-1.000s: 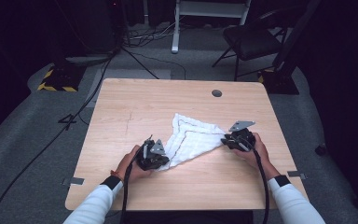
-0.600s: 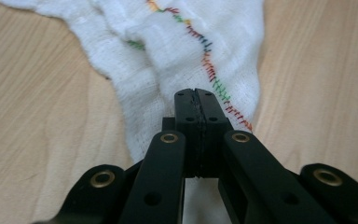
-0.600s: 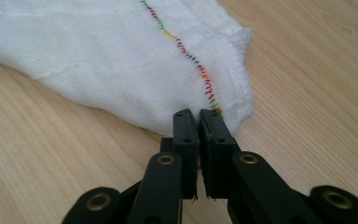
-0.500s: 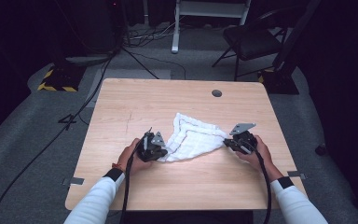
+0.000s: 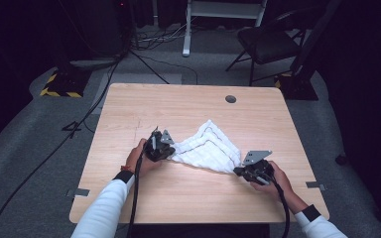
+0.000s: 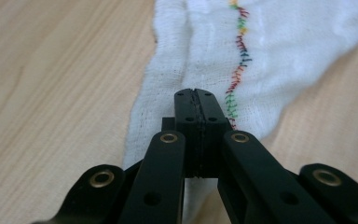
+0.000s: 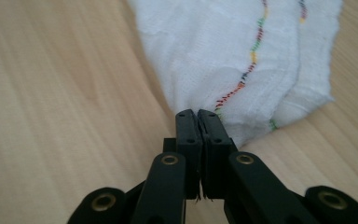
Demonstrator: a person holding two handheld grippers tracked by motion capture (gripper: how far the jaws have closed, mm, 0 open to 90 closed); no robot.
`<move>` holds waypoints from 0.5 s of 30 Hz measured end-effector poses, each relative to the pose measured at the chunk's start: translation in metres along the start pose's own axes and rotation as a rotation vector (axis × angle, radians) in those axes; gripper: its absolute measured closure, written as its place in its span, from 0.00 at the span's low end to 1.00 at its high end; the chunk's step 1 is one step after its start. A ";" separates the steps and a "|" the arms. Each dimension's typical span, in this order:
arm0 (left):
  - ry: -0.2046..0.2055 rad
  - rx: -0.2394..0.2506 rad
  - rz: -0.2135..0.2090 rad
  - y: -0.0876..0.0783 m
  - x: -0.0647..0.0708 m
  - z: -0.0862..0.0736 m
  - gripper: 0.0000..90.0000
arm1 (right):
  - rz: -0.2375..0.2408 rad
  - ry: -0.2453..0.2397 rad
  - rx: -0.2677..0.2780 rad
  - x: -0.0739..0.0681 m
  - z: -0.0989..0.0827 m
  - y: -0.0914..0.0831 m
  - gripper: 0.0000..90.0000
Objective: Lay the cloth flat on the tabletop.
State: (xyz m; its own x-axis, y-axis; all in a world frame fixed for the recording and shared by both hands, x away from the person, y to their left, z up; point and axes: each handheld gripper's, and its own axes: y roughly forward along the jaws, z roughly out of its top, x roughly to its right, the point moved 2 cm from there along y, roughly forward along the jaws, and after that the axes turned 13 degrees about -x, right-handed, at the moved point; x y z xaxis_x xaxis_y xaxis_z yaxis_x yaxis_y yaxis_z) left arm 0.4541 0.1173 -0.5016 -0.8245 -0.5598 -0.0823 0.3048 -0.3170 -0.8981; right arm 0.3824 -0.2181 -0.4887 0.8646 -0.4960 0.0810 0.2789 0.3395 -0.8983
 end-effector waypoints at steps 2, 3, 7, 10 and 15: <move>-0.017 -0.005 -0.003 0.002 -0.004 0.004 0.99 | 0.010 -0.020 0.000 -0.011 0.001 0.000 0.98; -0.025 0.001 0.003 0.003 -0.006 0.005 0.99 | 0.010 -0.029 0.002 -0.015 0.001 -0.001 0.98; -0.048 0.018 0.017 0.009 -0.016 0.013 0.99 | 0.027 -0.052 0.015 -0.032 0.004 0.000 0.98; -0.062 0.025 0.040 0.013 -0.020 0.018 0.99 | 0.033 -0.061 0.014 -0.040 0.006 0.001 0.98; -0.083 0.024 0.072 0.014 -0.022 0.020 0.89 | 0.029 -0.050 0.062 -0.035 0.003 -0.004 0.85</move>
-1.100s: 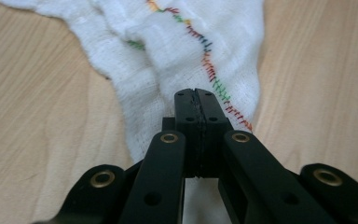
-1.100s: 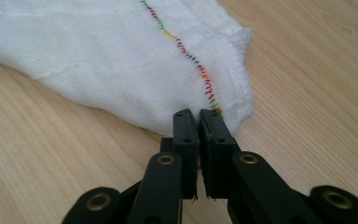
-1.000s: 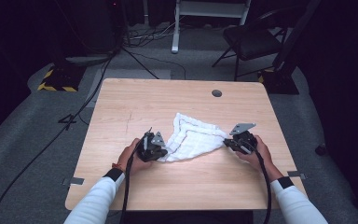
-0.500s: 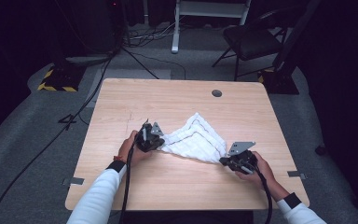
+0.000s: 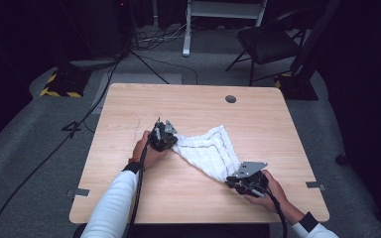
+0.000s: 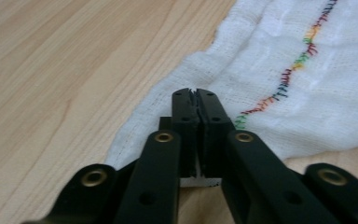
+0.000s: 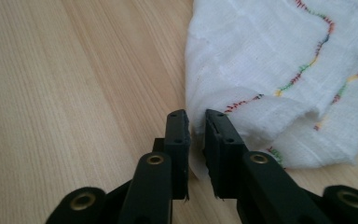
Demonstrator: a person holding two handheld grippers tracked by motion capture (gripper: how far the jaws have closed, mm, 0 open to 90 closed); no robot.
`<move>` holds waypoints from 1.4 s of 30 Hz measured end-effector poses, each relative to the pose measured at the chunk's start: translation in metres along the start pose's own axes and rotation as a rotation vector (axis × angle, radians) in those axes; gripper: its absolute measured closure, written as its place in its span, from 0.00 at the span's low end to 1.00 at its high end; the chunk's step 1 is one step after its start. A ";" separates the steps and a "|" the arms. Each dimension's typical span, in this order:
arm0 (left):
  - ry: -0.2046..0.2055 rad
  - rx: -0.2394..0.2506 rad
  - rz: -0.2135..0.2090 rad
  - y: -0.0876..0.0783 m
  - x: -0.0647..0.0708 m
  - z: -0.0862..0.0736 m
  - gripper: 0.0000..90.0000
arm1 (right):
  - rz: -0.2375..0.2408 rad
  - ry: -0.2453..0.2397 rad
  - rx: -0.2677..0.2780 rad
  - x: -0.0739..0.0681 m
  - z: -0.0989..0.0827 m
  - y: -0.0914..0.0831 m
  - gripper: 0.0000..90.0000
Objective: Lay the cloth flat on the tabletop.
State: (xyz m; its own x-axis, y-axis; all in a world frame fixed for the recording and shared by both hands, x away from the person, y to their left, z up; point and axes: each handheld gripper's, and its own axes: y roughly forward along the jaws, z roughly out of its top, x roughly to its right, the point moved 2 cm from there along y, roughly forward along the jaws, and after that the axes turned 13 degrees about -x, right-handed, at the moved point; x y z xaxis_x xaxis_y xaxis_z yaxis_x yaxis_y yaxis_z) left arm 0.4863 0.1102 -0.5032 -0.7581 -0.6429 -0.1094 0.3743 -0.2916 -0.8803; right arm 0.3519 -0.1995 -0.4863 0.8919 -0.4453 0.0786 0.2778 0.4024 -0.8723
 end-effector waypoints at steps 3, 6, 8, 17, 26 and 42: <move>-0.026 0.004 0.017 -0.006 -0.002 -0.004 0.79 | -0.015 0.039 0.035 0.009 -0.003 -0.010 0.78; -0.038 0.010 0.021 -0.014 -0.005 -0.010 0.70 | -0.029 0.083 0.089 0.021 -0.004 -0.022 0.74; -0.072 0.018 0.002 -0.018 -0.008 -0.015 0.64 | -0.057 0.100 0.105 0.030 -0.002 -0.029 0.73; -0.121 -0.012 -0.076 -0.018 -0.010 -0.029 0.50 | -0.101 0.237 0.099 0.112 0.021 -0.007 0.70; -0.140 -0.009 -0.101 -0.009 -0.010 -0.028 0.38 | -0.121 0.319 0.036 0.169 0.063 0.042 0.63; -0.102 0.003 -0.058 -0.009 -0.017 -0.027 0.88 | -0.040 0.358 -0.013 0.178 0.084 0.081 0.88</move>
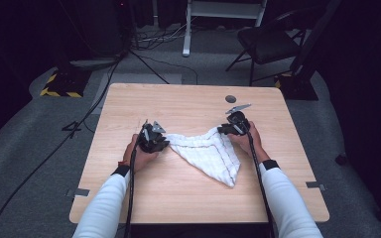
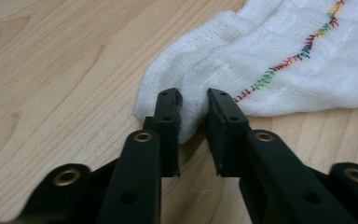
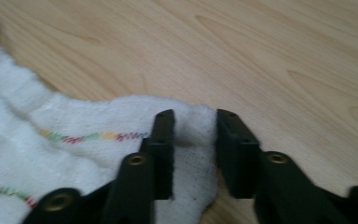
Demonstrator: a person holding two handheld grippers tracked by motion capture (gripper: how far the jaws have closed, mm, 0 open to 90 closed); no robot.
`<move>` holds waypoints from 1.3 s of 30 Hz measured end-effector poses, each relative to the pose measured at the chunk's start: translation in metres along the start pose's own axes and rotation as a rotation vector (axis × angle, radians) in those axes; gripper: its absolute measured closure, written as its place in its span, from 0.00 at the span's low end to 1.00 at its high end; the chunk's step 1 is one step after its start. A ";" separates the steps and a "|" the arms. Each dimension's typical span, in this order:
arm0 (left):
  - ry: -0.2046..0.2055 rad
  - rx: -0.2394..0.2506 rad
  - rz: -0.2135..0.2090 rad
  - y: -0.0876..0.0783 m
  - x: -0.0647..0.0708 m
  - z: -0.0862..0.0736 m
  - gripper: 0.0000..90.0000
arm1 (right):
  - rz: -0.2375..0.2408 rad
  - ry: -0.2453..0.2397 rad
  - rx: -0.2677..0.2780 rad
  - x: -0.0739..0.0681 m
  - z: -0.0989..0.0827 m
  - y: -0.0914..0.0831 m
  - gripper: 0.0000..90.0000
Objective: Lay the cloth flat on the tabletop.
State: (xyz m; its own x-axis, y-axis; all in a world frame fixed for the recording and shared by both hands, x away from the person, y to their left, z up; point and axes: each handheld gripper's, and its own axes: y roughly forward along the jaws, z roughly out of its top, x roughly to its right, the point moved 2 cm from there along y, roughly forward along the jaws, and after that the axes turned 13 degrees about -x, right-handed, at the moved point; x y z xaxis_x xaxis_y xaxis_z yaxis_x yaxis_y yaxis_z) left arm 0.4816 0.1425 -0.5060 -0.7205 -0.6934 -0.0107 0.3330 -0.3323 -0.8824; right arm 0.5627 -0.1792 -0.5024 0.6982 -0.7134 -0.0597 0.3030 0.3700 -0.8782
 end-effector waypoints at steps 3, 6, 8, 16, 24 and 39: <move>0.013 -0.002 0.008 0.000 -0.001 0.002 0.92 | -0.012 -0.024 -0.003 -0.004 0.001 -0.003 0.95; 0.025 0.038 0.037 -0.009 0.000 0.005 0.92 | -0.006 -0.024 0.073 -0.006 0.001 -0.021 0.96; 0.032 0.063 0.053 -0.018 0.001 0.009 0.92 | -0.023 -0.045 0.112 -0.008 0.002 -0.038 0.96; 0.020 0.207 0.080 -0.052 0.001 0.024 0.92 | -0.027 -0.107 0.243 -0.023 0.003 -0.106 0.96; 0.079 0.267 0.106 -0.078 0.005 0.033 0.91 | -0.035 -0.120 0.323 -0.027 -0.004 -0.140 0.96; 0.132 0.332 0.120 -0.112 0.010 0.033 0.98 | -0.025 -0.170 0.422 -0.039 -0.015 -0.179 0.97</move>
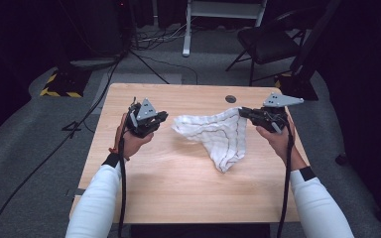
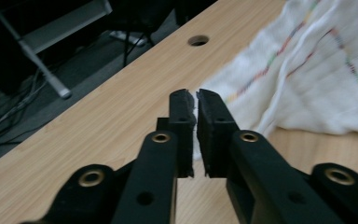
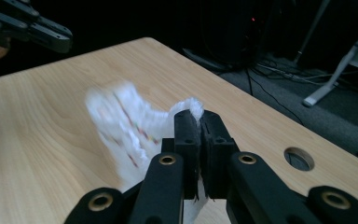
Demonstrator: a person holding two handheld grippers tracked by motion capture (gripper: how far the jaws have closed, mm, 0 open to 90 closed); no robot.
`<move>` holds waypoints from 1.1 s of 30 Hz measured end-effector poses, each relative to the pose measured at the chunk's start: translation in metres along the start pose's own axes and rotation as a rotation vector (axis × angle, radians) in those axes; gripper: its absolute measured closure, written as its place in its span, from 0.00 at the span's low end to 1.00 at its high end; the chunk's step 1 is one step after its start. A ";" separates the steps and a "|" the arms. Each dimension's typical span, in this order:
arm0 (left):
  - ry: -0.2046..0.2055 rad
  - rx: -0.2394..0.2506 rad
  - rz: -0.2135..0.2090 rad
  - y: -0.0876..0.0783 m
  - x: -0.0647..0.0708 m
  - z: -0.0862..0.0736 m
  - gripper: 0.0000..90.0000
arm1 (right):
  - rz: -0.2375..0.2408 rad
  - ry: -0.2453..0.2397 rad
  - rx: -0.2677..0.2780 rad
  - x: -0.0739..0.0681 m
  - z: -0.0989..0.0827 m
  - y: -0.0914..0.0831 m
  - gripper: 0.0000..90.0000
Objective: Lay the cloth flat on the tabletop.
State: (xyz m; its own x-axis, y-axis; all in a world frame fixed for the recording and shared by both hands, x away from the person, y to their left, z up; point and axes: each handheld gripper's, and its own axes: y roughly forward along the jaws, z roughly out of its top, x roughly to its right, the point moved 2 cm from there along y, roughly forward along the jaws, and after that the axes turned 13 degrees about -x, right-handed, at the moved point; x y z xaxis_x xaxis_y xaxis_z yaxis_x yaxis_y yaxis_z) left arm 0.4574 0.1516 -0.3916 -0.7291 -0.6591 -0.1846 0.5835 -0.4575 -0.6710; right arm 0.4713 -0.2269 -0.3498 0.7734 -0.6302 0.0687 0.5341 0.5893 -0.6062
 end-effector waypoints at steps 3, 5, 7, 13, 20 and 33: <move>0.014 -0.018 -0.050 0.008 0.006 -0.002 0.98 | 0.002 -0.030 -0.004 -0.009 0.003 -0.001 0.97; 0.010 -0.044 -0.064 0.019 0.011 -0.002 0.86 | 0.006 -0.043 -0.012 -0.013 0.004 0.000 0.97; 0.014 -0.070 -0.077 0.032 0.016 0.000 0.83 | 0.010 -0.049 -0.024 -0.016 0.004 0.002 0.97; 0.015 -0.121 -0.143 0.076 0.030 0.007 0.63 | 0.014 -0.065 -0.018 -0.019 0.001 0.000 0.97; -0.013 -0.163 -0.180 0.121 0.040 0.016 0.30 | 0.040 -0.089 -0.006 -0.022 -0.004 -0.008 0.97; -0.103 -0.289 -0.149 0.173 0.034 0.008 0.62 | 0.048 -0.124 0.025 -0.032 -0.004 -0.025 0.97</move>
State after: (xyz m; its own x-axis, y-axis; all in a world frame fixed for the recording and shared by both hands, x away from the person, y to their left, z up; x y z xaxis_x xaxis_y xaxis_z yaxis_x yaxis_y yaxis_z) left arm 0.5369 0.0456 -0.5086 -0.7500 -0.6614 -0.0057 0.3370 -0.3747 -0.8638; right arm 0.4318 -0.2239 -0.3402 0.8340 -0.5341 0.1387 0.5025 0.6311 -0.5910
